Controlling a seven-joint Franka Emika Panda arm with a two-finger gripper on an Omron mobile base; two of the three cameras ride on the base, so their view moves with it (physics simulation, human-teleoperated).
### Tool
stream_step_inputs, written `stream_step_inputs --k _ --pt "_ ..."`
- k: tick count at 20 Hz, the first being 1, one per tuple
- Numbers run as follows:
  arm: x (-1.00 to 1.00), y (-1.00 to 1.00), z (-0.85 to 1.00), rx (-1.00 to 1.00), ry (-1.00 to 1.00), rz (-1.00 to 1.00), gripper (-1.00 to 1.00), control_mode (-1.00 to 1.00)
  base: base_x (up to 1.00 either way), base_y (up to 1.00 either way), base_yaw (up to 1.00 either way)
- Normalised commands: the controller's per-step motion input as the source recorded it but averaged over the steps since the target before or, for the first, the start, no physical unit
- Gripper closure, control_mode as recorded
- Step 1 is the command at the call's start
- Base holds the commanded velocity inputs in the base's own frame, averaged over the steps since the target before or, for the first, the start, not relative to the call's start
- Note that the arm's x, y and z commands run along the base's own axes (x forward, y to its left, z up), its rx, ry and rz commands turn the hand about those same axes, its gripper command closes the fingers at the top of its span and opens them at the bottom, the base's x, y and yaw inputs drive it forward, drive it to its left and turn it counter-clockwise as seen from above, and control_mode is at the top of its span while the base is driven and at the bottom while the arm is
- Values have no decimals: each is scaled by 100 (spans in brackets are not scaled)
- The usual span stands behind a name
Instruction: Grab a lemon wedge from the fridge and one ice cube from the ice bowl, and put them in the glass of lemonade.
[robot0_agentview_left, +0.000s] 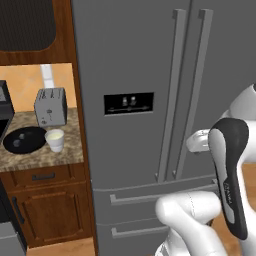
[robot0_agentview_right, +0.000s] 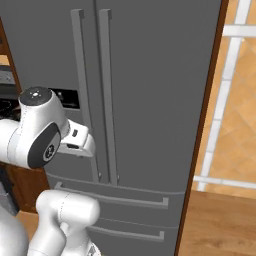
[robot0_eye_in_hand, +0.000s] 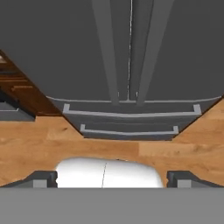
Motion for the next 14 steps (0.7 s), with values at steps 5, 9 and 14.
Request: stream_step_inputs --k 5,9,14 --pt "0 0 0 0 0 0 -100 100 -69 -6 0" --pt "0 0 0 0 0 0 -100 100 -51 0 0" --pt "0 0 0 0 0 0 -100 100 -41 -1 0"
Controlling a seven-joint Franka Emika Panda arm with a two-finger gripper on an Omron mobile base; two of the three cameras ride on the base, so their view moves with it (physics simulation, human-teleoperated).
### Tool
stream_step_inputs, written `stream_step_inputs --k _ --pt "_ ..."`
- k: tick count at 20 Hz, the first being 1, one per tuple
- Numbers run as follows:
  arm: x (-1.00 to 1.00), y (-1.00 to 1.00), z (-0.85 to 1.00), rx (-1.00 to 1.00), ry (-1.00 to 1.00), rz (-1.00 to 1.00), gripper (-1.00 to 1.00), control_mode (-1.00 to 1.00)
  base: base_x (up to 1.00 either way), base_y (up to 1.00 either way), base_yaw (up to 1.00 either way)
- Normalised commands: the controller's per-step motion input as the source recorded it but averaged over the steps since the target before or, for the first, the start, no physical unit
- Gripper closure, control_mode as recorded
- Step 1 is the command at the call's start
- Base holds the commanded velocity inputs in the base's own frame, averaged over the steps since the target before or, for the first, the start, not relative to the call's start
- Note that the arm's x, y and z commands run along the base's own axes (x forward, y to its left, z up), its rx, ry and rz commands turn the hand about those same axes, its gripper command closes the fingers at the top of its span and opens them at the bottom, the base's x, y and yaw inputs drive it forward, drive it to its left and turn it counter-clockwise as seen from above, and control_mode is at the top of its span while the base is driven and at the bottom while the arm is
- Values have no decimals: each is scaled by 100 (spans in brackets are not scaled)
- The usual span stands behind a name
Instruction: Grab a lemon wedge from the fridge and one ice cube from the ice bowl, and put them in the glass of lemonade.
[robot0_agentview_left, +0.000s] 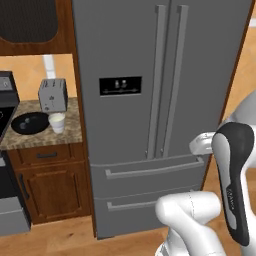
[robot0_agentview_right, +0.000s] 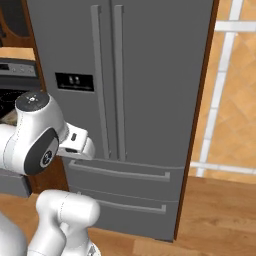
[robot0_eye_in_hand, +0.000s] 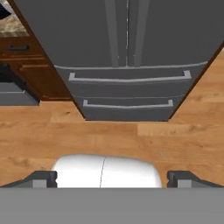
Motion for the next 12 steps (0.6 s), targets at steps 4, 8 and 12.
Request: stream_step_inputs --k 4,8,12 --pt "0 0 0 0 0 0 -100 100 -38 -7 0" --pt "0 0 0 0 0 0 -100 100 -39 -10 0" --pt "-8 -14 44 2 -6 -1 -100 -100 0 0 0"
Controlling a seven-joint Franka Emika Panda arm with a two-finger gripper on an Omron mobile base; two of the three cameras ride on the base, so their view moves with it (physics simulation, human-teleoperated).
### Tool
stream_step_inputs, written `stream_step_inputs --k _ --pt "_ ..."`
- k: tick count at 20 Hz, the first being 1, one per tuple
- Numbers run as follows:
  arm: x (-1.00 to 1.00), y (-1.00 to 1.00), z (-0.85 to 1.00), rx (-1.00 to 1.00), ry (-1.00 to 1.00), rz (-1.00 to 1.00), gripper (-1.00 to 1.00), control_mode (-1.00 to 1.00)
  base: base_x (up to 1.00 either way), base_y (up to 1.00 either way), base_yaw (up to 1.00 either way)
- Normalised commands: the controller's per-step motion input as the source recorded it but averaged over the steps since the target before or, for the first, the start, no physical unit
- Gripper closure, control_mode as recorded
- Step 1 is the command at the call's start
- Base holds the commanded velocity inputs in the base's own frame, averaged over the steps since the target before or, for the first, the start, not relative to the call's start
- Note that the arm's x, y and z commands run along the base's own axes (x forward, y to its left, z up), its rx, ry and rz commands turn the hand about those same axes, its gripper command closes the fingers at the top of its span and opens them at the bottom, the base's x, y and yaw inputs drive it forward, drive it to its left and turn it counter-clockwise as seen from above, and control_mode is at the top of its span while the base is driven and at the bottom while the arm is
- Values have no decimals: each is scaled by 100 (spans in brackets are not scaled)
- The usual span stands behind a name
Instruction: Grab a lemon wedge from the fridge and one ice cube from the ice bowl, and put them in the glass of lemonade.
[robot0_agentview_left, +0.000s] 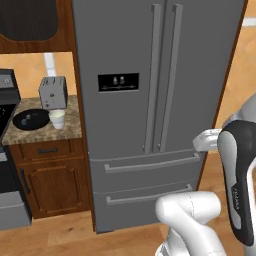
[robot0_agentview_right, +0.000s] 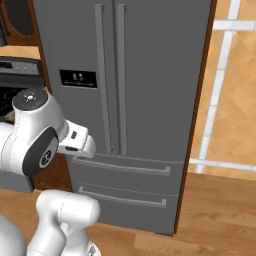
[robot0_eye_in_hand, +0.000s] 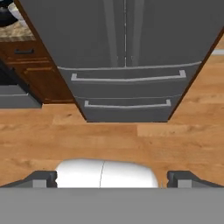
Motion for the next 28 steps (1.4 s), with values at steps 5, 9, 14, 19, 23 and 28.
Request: stream_step_inputs --k 5,9,14,19,23,28 --pt "6 0 97 -19 0 2 -100 -100 0 0 0" --pt "21 -9 76 -21 10 2 -100 -100 0 0 0" --pt "87 -15 -8 1 1 1 -100 -100 0 0 0" --pt "70 4 -5 5 -5 -5 -100 -100 0 0 0" --pt "25 0 0 7 -17 -15 -100 -100 0 0 0" --pt "39 0 0 9 -24 -14 -100 -100 0 0 0"
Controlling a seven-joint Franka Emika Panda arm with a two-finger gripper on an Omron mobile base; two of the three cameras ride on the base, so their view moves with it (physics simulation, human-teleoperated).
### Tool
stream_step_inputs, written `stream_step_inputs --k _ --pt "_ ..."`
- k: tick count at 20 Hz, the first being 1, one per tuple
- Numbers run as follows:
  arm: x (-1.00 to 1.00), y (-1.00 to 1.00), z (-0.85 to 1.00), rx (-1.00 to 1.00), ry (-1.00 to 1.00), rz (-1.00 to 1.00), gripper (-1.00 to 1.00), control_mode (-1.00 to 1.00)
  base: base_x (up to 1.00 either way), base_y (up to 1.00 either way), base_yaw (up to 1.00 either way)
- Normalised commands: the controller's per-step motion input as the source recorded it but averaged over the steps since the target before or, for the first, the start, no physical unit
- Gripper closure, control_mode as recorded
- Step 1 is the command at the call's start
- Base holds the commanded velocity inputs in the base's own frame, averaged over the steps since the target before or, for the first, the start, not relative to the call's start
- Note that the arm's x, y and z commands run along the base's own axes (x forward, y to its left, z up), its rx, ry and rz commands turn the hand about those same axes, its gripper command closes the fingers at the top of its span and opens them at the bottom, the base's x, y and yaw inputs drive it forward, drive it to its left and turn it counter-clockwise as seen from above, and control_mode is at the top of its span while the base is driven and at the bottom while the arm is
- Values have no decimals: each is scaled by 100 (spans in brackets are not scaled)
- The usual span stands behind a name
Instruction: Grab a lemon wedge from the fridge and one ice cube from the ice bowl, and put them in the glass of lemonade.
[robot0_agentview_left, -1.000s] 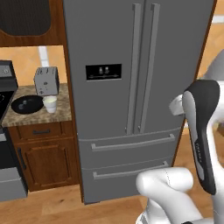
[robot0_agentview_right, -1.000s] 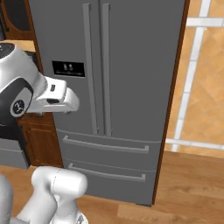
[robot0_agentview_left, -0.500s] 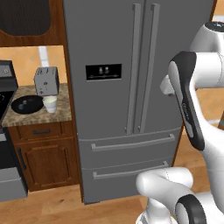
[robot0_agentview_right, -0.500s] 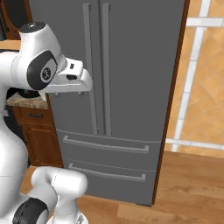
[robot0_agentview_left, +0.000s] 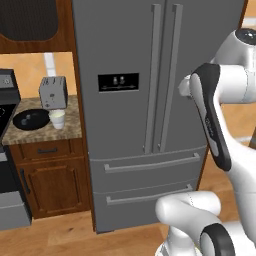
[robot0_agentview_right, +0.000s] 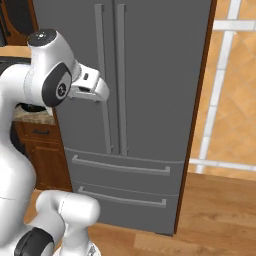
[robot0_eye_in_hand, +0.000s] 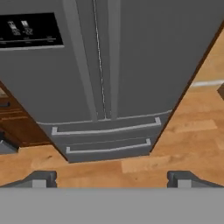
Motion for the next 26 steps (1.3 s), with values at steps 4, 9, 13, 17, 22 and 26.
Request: stream_step_inputs --k 4,9,13,17,22,26 --pt "54 0 0 6 -18 -13 -100 -100 0 0 0" --pt "78 0 -1 0 -5 -1 -100 -100 0 0 0" --pt "97 -18 -48 7 0 13 -100 -100 0 0 0" --pt "83 -43 -38 6 0 22 -100 -100 0 0 0" --pt "40 -21 -1 -3 0 6 -100 -100 0 0 0" --pt "45 3 0 -9 0 0 -100 -100 0 0 0"
